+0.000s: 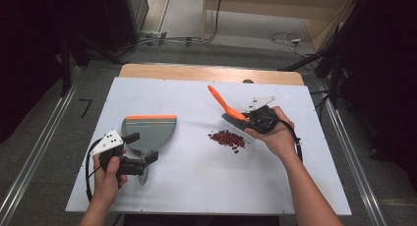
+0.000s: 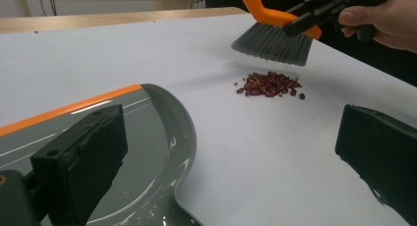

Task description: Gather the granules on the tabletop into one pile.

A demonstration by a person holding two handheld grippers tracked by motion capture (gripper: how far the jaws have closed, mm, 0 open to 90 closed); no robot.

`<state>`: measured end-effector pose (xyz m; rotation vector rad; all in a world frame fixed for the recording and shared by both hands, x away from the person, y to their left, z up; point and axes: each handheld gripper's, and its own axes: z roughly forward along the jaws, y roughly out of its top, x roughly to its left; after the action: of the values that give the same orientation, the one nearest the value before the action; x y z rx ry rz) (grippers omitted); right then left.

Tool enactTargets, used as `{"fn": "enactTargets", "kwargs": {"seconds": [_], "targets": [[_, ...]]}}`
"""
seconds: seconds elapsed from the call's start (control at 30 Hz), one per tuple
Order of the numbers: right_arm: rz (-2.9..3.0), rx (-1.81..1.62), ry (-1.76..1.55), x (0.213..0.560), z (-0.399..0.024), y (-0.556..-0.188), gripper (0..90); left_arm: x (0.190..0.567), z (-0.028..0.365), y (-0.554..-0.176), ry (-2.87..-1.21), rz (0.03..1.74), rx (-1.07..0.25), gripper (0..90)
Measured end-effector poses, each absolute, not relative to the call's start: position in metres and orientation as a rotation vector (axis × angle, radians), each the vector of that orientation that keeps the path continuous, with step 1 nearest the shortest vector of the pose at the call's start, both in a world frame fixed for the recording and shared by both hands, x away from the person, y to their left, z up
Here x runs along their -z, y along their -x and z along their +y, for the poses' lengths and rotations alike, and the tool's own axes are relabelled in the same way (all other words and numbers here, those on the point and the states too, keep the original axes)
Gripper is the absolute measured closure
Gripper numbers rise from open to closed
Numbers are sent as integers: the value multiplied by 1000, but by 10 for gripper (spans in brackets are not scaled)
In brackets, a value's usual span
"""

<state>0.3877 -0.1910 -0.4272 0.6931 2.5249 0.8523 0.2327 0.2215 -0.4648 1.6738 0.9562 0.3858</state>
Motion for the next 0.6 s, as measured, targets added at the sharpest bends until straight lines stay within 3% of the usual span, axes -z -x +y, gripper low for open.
{"fn": "enactTargets", "kwargs": {"seconds": [0.33, 0.6], "targets": [[2332, -756, -1167, 445, -194, -369, 691, 464, 220, -233, -1678, 955, -385, 0], [2335, -792, -1261, 443, -170, -370, 692, 465, 220, -233, -1679, 955, -386, 0]]}}
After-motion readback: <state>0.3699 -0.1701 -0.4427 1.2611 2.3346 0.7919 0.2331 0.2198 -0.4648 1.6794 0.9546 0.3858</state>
